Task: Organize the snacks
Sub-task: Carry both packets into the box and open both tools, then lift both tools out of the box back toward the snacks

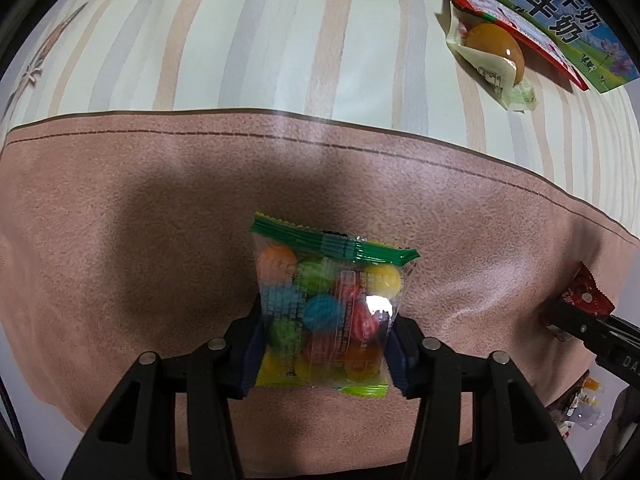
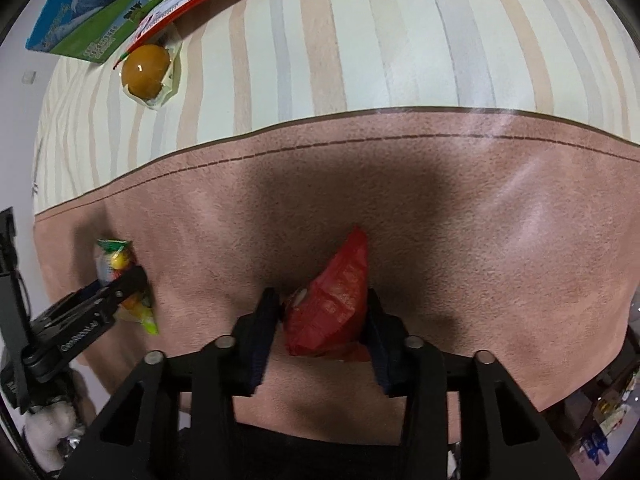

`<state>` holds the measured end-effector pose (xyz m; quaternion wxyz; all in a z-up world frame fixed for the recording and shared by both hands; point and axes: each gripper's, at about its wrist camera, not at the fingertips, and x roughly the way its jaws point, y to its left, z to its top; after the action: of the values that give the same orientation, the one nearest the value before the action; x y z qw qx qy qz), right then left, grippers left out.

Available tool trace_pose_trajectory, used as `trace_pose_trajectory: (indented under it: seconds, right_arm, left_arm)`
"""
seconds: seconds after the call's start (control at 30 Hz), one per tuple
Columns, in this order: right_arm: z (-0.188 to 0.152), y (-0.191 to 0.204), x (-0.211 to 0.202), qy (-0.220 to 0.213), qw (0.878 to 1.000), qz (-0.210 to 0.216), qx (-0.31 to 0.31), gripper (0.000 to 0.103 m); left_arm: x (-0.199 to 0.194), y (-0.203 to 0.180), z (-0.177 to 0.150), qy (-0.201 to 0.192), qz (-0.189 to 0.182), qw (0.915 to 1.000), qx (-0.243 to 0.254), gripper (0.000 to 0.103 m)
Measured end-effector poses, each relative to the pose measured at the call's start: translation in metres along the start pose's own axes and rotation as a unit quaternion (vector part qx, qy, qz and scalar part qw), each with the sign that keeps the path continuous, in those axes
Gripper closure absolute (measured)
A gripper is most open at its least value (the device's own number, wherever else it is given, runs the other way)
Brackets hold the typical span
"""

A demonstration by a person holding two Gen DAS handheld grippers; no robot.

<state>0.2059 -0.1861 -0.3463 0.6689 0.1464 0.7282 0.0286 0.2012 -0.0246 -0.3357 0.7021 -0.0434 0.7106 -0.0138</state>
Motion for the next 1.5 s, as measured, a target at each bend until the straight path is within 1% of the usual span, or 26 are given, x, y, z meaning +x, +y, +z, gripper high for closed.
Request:
trace_pose_trajectory:
  seconds: [0.07,0.13,0.3,0.43,0.5,0.6,0.63,0.67,0.73,0.8,0.87,0.9,0.97,1.03,1.1,1.17,1.23,1.27,1.3,1.33,1.37,1.43,1.5]
  right_arm:
    - [0.0,-0.001,-0.005,-0.006,1.0,0.003,-0.001,0.064]
    - [-0.003,0.001,-0.01,-0.01,1.0,0.006,-0.003,0.065]
    - [-0.002,0.005,-0.037,-0.027,0.999,0.043,-0.001,0.066]
    - [0.012,0.015,-0.086,-0.066,0.995,0.08,-0.009,0.066]
    - [0.026,0.021,-0.122,-0.099,0.99,0.096,-0.016,0.066]
    - [0.052,0.026,-0.172,-0.145,0.983,0.109,-0.028,0.066]
    - [0.064,0.025,-0.192,-0.16,0.98,0.11,-0.035,0.066]
    - [0.077,0.016,-0.212,-0.175,0.978,0.107,-0.041,0.066]
    - [0.1,0.014,-0.239,-0.202,0.974,0.09,-0.054,0.066]
    - [0.128,0.013,-0.257,-0.222,0.971,0.064,-0.058,0.066]
    - [0.16,0.011,-0.262,-0.223,0.972,0.039,-0.059,0.066]
    - [0.173,0.008,-0.264,-0.221,0.973,0.031,-0.058,0.066]
    - [0.195,0.005,-0.256,-0.211,0.976,0.01,-0.053,0.066]
    - [0.217,0.0,-0.249,-0.198,0.979,-0.007,-0.045,0.066]
    - [0.227,-0.005,-0.235,-0.184,0.982,-0.009,-0.041,0.066]
    - [0.238,-0.009,-0.224,-0.169,0.985,-0.013,-0.036,0.066]
    - [0.246,-0.012,-0.205,-0.135,0.99,-0.012,-0.026,0.064]
    - [0.249,-0.011,-0.194,-0.125,0.992,-0.016,-0.026,0.055]
    - [0.251,-0.01,-0.19,-0.118,0.992,-0.021,-0.03,0.032]
    - [0.253,-0.01,-0.186,-0.116,0.992,-0.027,-0.032,0.018]
    - [0.252,-0.011,-0.182,-0.113,0.992,-0.03,-0.034,0.005]
    - [0.25,-0.01,-0.18,-0.107,0.993,-0.028,-0.036,0.005]
    - [0.25,-0.009,-0.178,-0.107,0.993,-0.031,-0.035,0.005]
  left_arm:
    - [-0.008,-0.006,-0.006,-0.003,-0.001,1.0,-0.001,0.058]
    - [-0.014,-0.011,-0.007,-0.003,-0.01,0.9999,0.0,0.058]
    - [-0.048,-0.026,-0.003,-0.021,-0.04,0.9989,0.012,0.058]
    - [-0.098,-0.048,0.017,-0.058,-0.082,0.9946,0.026,0.058]
    - [-0.134,-0.064,0.034,-0.085,-0.103,0.9901,0.042,0.058]
    - [-0.18,-0.082,0.063,-0.119,-0.119,0.9837,0.063,0.058]
    - [-0.195,-0.085,0.077,-0.132,-0.121,0.9813,0.069,0.058]
    - [-0.207,-0.087,0.088,-0.144,-0.12,0.9797,0.072,0.058]
    - [-0.228,-0.091,0.116,-0.164,-0.104,0.9776,0.081,0.058]
    - [-0.24,-0.097,0.144,-0.177,-0.079,0.977,0.089,0.058]
    - [-0.242,-0.1,0.173,-0.178,-0.052,0.9782,0.093,0.058]
    - [-0.239,-0.098,0.186,-0.173,-0.042,0.9797,0.092,0.058]
    - [-0.228,-0.093,0.207,-0.159,-0.017,0.9829,0.09,0.058]
    - [-0.214,-0.086,0.227,-0.138,0.004,0.9867,0.086,0.058]
    - [-0.194,-0.081,0.244,-0.113,0.024,0.9897,0.085,0.058]
    - [-0.176,-0.076,0.252,-0.087,0.038,0.9919,0.085,0.056]
    - [-0.161,-0.069,0.25,-0.067,0.049,0.9936,0.077,0.056]
    - [-0.152,-0.069,0.251,-0.057,0.048,0.9944,0.075,0.054]
    - [-0.145,-0.066,0.252,-0.047,0.046,0.9953,0.071,0.052]
    - [-0.138,-0.064,0.252,-0.044,0.045,0.9956,0.069,0.044]
    - [-0.135,-0.062,0.252,-0.043,0.045,0.9958,0.067,0.029]
    - [-0.131,-0.062,0.251,-0.044,0.038,0.996,0.069,0.017]
    - [-0.132,-0.063,0.251,-0.048,0.037,0.9959,0.067,0.015]
